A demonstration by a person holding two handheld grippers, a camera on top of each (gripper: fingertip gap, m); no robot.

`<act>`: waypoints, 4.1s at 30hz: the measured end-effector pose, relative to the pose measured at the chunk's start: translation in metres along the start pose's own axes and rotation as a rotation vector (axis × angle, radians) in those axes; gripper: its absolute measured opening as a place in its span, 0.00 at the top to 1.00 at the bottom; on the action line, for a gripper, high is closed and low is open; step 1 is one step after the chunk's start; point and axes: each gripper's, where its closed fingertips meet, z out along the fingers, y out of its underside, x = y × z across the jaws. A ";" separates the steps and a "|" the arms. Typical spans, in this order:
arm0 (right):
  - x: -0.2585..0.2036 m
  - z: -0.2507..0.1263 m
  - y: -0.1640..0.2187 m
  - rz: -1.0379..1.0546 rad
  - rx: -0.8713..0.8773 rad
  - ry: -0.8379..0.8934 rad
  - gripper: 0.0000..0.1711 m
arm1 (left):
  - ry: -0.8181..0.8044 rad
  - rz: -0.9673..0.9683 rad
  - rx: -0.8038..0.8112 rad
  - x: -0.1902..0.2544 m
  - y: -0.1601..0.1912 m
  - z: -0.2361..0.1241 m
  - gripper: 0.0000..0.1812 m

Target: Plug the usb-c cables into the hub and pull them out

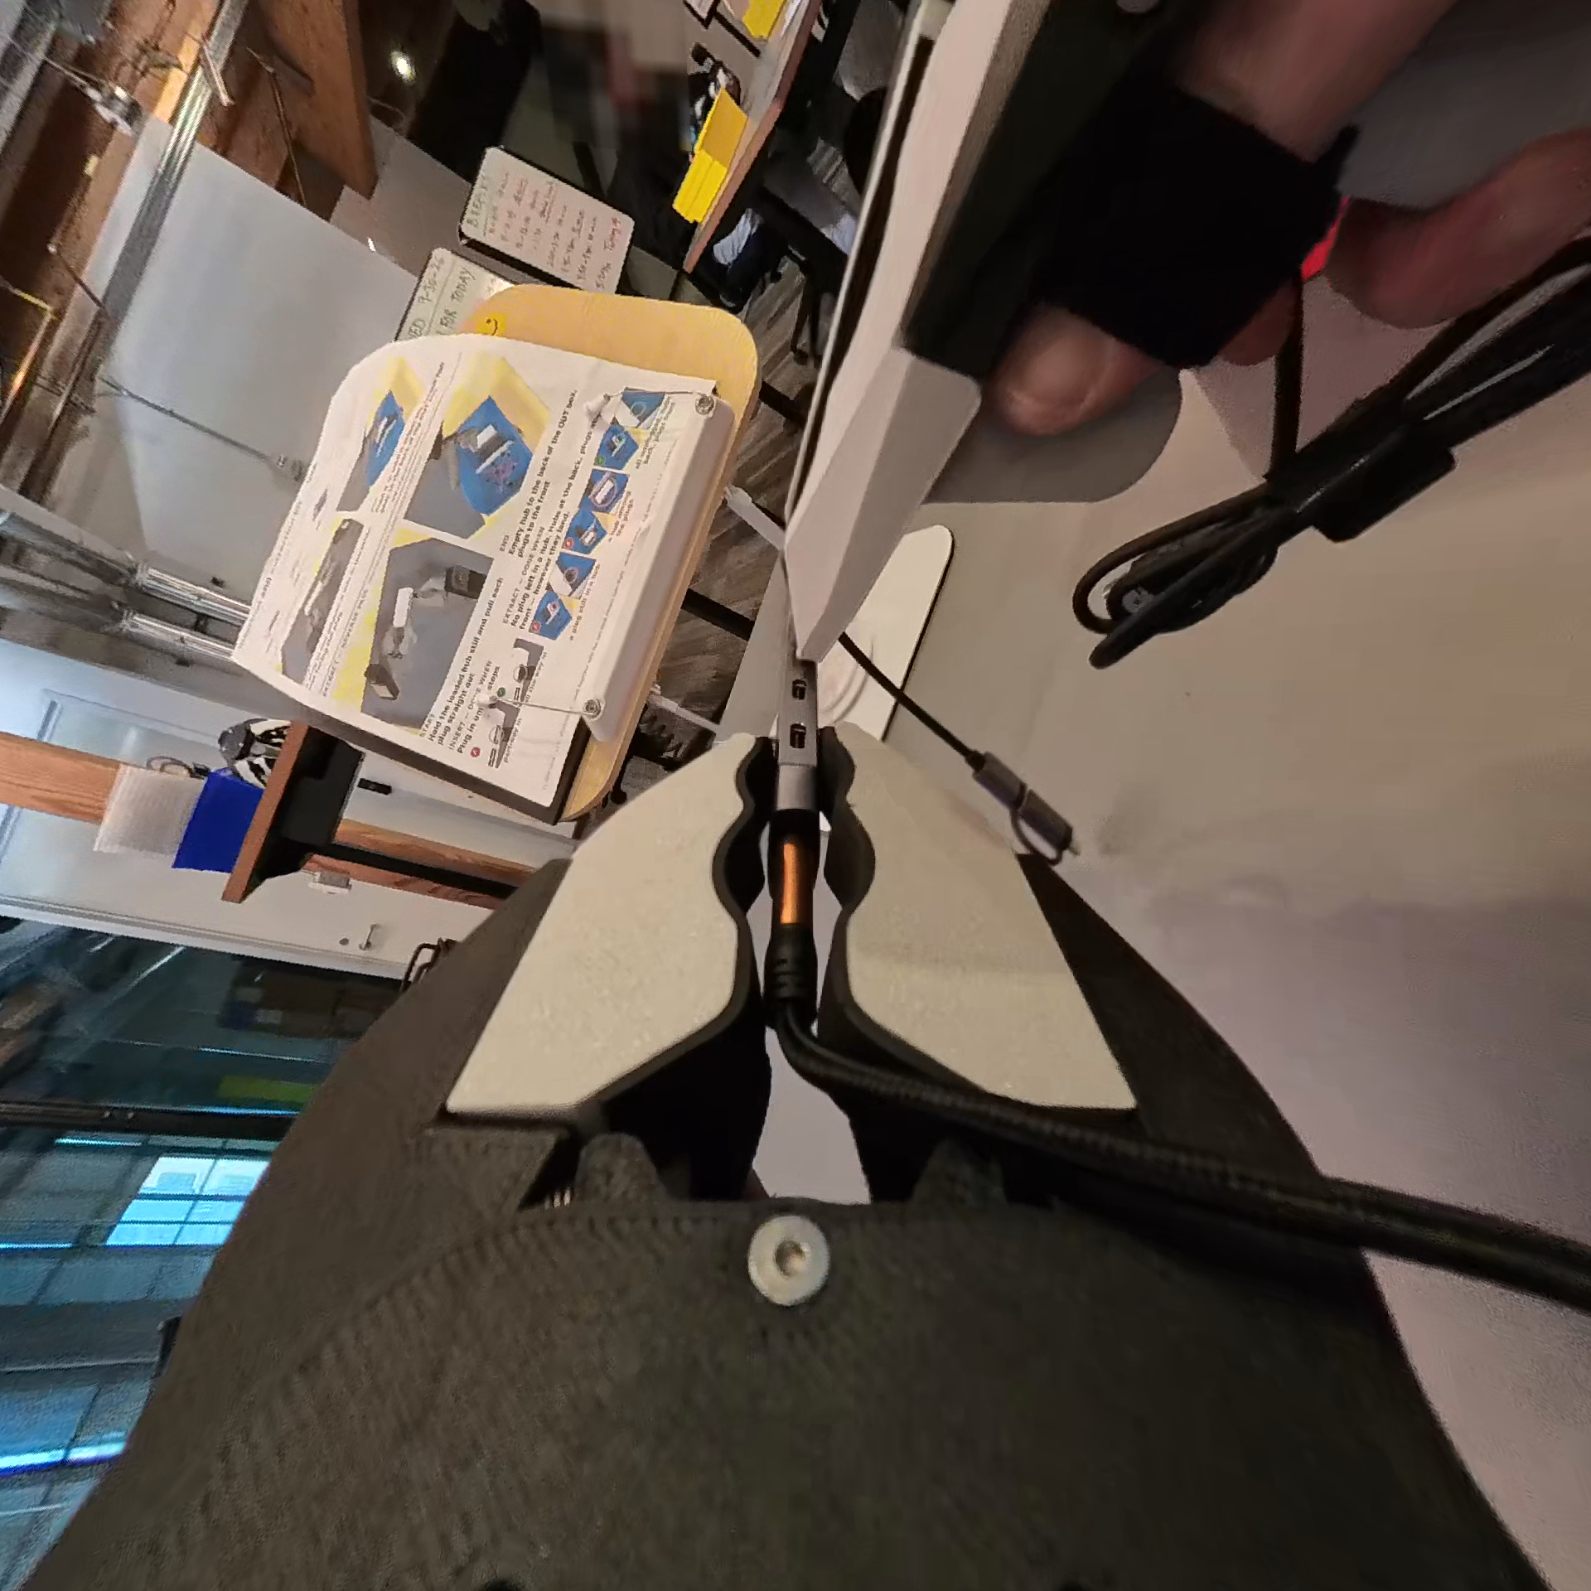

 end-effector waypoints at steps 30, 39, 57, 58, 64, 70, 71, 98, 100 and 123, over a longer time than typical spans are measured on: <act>0.097 -0.228 -0.031 0.128 0.055 0.034 0.94 | -0.049 -0.049 -0.111 -0.021 0.041 -0.030 0.95; 0.136 -0.226 0.085 0.347 -0.148 0.054 0.93 | -0.027 -0.042 -0.104 -0.013 0.033 -0.028 0.95; 0.102 -0.260 0.118 -0.016 -0.530 0.182 0.83 | -0.017 -0.039 -0.103 -0.009 0.035 -0.029 0.95; 0.098 -0.261 0.123 -0.013 -0.550 0.172 0.83 | -0.017 -0.041 -0.103 -0.010 0.036 -0.030 0.95; 0.094 -0.242 0.143 -0.055 -0.545 0.185 0.98 | -0.014 -0.037 -0.093 -0.008 0.031 -0.029 0.95; 0.111 -0.262 0.103 -0.014 -0.383 0.280 0.99 | -0.021 -0.035 -0.094 -0.010 0.030 -0.033 0.95; 0.115 -0.270 0.094 -0.024 -0.363 0.311 0.99 | -0.023 -0.037 -0.096 -0.011 0.031 -0.033 0.95; 0.126 -0.236 0.193 0.109 -0.665 0.401 0.89 | -0.013 -0.032 -0.087 -0.006 0.029 -0.031 0.95; 0.126 -0.244 0.179 0.084 -0.644 0.416 0.84 | -0.014 -0.035 -0.086 -0.007 0.030 -0.031 0.95; -0.017 -0.027 0.009 -1.188 -0.276 0.302 0.87 | 0.005 -0.017 -0.069 -0.008 0.021 -0.032 0.95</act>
